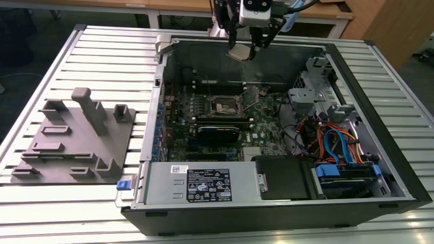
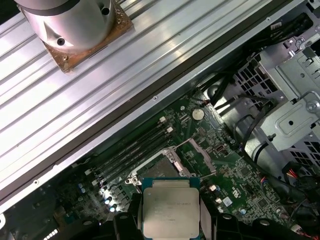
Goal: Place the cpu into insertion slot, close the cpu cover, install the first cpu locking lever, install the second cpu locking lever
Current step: 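Place the cpu into insertion slot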
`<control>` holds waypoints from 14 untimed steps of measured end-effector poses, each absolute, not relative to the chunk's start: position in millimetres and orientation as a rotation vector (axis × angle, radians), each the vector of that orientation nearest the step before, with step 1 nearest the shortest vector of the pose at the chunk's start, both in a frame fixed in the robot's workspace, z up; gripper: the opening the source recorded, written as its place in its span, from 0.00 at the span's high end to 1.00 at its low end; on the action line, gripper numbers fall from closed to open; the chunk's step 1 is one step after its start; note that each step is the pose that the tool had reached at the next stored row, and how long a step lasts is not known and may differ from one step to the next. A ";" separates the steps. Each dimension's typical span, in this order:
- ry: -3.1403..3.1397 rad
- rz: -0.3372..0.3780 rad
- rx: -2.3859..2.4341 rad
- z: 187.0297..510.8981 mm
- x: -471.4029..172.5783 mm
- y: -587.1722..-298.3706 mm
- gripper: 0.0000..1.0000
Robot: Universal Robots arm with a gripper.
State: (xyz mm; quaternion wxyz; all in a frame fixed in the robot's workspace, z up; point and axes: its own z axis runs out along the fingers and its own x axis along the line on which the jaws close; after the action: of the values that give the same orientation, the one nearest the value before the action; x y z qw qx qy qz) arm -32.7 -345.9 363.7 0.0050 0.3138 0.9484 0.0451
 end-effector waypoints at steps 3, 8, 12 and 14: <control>2.962 0.141 1.004 363.7 -32.7 -345.9 0.46; 2.946 0.141 1.046 363.7 -32.7 -345.9 0.46; 2.935 0.141 1.074 363.7 -32.7 -345.9 0.46; 2.931 0.141 1.086 363.6 -32.7 -345.9 0.46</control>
State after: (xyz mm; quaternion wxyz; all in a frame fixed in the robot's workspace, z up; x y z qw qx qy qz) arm -32.7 -345.9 363.6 0.0065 0.3471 0.9367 0.0449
